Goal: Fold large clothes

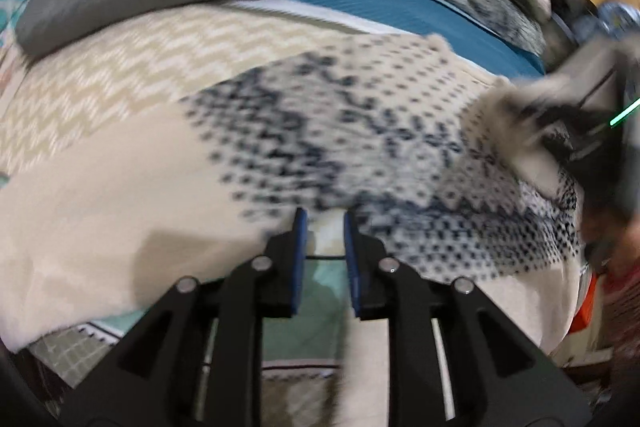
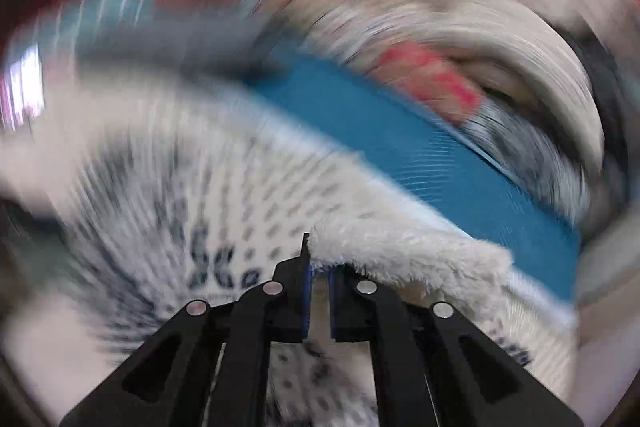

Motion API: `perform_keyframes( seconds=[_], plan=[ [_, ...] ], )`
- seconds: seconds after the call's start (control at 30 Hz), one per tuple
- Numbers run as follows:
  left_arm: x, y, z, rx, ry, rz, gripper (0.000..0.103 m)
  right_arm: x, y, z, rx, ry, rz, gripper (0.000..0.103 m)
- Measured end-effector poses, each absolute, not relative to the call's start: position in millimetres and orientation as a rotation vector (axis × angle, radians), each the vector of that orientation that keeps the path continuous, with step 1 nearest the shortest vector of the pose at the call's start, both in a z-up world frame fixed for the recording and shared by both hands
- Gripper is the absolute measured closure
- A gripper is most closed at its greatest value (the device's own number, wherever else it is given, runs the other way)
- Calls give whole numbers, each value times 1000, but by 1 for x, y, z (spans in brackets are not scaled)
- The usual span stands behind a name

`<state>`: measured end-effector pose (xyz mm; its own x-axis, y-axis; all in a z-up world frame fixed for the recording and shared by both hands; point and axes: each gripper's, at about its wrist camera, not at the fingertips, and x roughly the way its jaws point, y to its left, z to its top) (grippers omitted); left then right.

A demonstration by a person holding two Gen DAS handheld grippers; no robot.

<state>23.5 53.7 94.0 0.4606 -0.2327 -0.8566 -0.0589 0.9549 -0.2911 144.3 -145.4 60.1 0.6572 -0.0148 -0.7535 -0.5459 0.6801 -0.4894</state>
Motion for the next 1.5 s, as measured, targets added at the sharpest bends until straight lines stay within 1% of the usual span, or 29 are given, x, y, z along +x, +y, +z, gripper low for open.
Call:
perform_keyframes(
  seconds=[0.03, 0.07, 0.13, 0.17, 0.23, 0.27, 0.37, 0.4, 0.43, 0.53, 0.6, 0.67, 0.77, 0.8, 0.83, 0.9, 0.97, 1.0, 1.03, 1.07, 1.1, 1.2, 1.3, 1.33, 1.37, 1.4, 1.43, 1.47, 1.5],
  plan=[
    [22, 58, 92, -300, 1093, -103, 86, 138, -126, 31, -912, 801, 330, -6],
    [22, 63, 92, -298, 1093, -99, 86, 129, -118, 12, -1026, 746, 296, -5],
    [23, 66, 91, -289, 1095, -100, 86, 106, -109, -8, -1193, 589, 240, -4],
    [25, 66, 91, -286, 1097, -102, 85, 102, -111, -5, -1183, 587, 246, -4],
    [32, 60, 89, -276, 1102, -113, 76, 94, -126, 12, -1093, 625, 283, -2],
    [37, 59, 89, -271, 1101, -120, 74, 88, -137, 24, -1027, 638, 300, -1],
    [54, 35, 95, -244, 1090, -159, 57, 60, -184, 54, -844, 668, 367, 8],
    [59, 24, 98, -230, 1081, -171, 51, 52, -196, 60, -804, 677, 376, 13],
    [64, 8, 102, -205, 1072, -195, 50, 42, -215, 65, -748, 688, 379, 15],
    [76, -35, 114, -154, 1056, -274, 50, 25, -256, 81, -561, 747, 348, 16],
    [81, -60, 124, -136, 1039, -321, 50, 23, -298, 87, -374, 786, 298, 16],
    [83, -95, 133, -73, 1026, -387, 50, 14, -339, 91, -174, 785, 232, 16],
    [81, -150, 129, 56, 1019, -480, 52, 8, -386, 89, 88, 767, 168, 16],
    [81, -168, 125, 109, 1020, -501, 60, 9, -395, 86, 129, 767, 152, 16],
    [81, -179, 123, 155, 1012, -499, 62, 13, -402, 85, 151, 775, 131, 16],
    [88, -192, 127, 232, 944, -427, 62, 19, -412, 85, 170, 775, 106, 16],
    [93, -183, 145, 216, 860, -378, 62, 23, -422, 88, 219, 771, 115, 16],
    [95, -175, 154, 219, 817, -358, 57, 24, -428, 90, 245, 760, 125, 16],
    [97, -168, 160, 231, 791, -355, 38, 26, -431, 90, 260, 754, 129, 16],
    [99, -165, 161, 239, 783, -370, 27, 26, -436, 89, 288, 748, 137, 16],
    [102, -161, 162, 248, 785, -404, 13, 27, -438, 87, 307, 748, 140, 16],
    [115, -162, 151, 311, 839, -511, 12, 24, -451, 79, 384, 754, 133, 16],
    [140, -169, 126, 338, 941, -545, 11, 21, -454, 71, 421, 761, 119, 16],
    [149, -173, 116, 347, 972, -541, 12, 21, -454, 69, 425, 765, 118, 16],
    [154, -175, 110, 347, 989, -531, 18, 20, -452, 68, 422, 770, 115, 16],
    [162, -177, 102, 339, 1012, -516, 46, 20, -451, 68, 413, 773, 114, 16],
    [166, -176, 96, 329, 1037, -505, 77, 20, -450, 68, 402, 775, 111, 16],
    [173, -173, 91, 296, 1067, -480, 90, 21, -449, 70, 388, 776, 107, 16],
    [175, -168, 90, 262, 1068, -452, 92, 21, -448, 73, 375, 774, 102, 16]
  ],
)
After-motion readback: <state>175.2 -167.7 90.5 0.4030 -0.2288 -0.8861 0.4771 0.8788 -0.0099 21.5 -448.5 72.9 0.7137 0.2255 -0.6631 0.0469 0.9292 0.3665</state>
